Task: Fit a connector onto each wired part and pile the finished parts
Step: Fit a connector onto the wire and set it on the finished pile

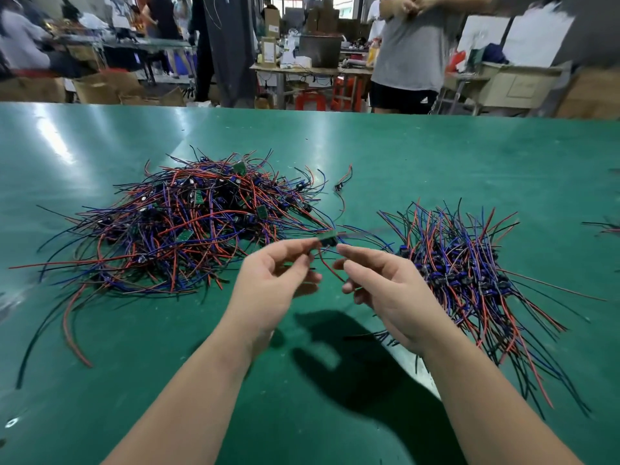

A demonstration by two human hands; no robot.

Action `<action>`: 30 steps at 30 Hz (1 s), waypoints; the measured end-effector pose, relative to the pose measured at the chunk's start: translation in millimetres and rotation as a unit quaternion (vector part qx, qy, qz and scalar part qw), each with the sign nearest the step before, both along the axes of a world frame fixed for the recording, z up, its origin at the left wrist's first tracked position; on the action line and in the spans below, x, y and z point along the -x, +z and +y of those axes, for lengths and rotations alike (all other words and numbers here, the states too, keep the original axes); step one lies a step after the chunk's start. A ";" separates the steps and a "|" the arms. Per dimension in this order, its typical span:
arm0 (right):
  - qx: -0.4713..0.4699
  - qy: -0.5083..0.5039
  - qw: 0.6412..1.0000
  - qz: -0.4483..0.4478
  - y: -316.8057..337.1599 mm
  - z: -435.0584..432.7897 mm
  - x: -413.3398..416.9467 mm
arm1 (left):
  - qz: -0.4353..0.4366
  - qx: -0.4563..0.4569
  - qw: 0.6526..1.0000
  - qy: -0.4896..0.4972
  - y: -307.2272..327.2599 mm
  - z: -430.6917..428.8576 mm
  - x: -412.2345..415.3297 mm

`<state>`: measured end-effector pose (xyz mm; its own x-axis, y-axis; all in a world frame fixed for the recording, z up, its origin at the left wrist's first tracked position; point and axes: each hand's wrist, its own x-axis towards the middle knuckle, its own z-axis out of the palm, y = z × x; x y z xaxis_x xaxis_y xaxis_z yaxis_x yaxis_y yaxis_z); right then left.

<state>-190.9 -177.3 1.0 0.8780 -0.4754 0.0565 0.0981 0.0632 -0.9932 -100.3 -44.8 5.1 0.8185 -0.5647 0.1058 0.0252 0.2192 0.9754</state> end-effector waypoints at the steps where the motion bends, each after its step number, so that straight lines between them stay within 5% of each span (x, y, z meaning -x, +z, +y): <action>1: -0.032 0.016 0.999 -0.016 0.2 1.9 -0.3 | 0.016 -0.005 0.999 -0.034 0.3 -0.8 5.2; 6: -0.068 0.012 0.996 -0.062 1.7 -0.7 0.5 | 0.061 -0.038 0.987 -0.147 2.3 -2.8 17.1; 13: 0.036 -0.011 0.999 -0.032 0.5 1.2 2.6 | 0.038 -0.085 0.988 -0.127 2.1 -1.3 19.0; 17: -0.048 0.012 0.998 -0.040 3.9 1.8 2.5 | 0.007 -0.098 0.988 -0.121 2.2 0.1 15.2; 30: -0.210 0.006 0.975 -0.072 13.9 -0.9 4.7 | 0.172 0.015 0.960 -0.220 7.1 2.4 15.7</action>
